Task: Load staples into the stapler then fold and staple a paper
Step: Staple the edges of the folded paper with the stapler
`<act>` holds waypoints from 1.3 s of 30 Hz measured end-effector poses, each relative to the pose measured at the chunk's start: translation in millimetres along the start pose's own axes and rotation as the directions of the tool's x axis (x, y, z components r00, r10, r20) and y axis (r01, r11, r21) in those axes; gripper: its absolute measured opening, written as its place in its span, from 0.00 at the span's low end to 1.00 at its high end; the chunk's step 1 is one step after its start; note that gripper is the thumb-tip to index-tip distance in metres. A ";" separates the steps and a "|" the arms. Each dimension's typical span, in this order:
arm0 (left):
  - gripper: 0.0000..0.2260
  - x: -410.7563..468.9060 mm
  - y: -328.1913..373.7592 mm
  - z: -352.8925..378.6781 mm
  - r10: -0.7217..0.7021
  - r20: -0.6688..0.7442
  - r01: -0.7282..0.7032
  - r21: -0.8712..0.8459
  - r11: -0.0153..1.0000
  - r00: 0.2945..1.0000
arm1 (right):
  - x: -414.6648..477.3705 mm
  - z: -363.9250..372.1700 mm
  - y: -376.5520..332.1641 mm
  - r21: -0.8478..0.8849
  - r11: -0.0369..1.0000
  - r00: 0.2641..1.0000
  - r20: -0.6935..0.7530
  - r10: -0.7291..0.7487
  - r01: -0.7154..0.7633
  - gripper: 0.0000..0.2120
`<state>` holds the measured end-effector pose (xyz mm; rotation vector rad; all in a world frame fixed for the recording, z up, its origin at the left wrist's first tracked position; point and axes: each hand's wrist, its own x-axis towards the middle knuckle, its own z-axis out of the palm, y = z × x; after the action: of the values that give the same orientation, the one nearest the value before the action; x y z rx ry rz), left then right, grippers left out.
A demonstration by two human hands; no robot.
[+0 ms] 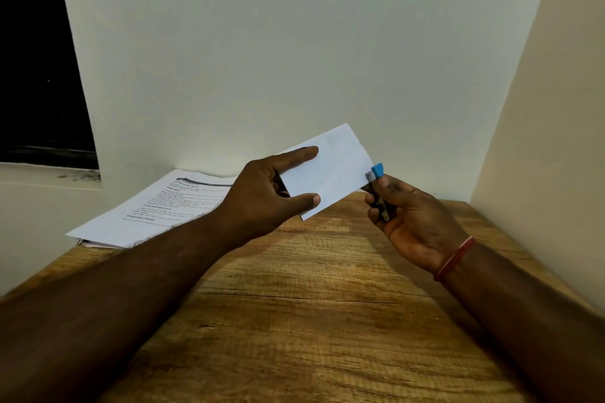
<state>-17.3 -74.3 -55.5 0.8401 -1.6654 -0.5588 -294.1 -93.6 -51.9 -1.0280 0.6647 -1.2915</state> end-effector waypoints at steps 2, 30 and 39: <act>0.33 -0.2 -0.3 0.4 0.001 0.004 -0.001 0.014 1.000 1.000 | 1.5 -1.8 1.1 -0.008 1.000 1.000 -0.002 -0.001 0.001 0.16; 0.13 4.4 -3.9 1.1 0.002 -0.072 0.001 0.046 0.999 0.997 | 12.1 -7.1 8.9 -0.122 0.987 0.992 -0.058 -0.116 0.108 0.17; 0.13 4.2 -4.6 -1.6 -0.024 -0.123 0.034 0.083 0.996 0.992 | 4.5 -4.6 17.9 -0.100 0.995 0.996 0.090 -0.018 0.027 0.23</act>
<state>-15.1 -80.3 -55.8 0.9434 -1.5756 -0.4501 -289.2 -99.8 -69.2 -1.1721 0.6569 -1.2340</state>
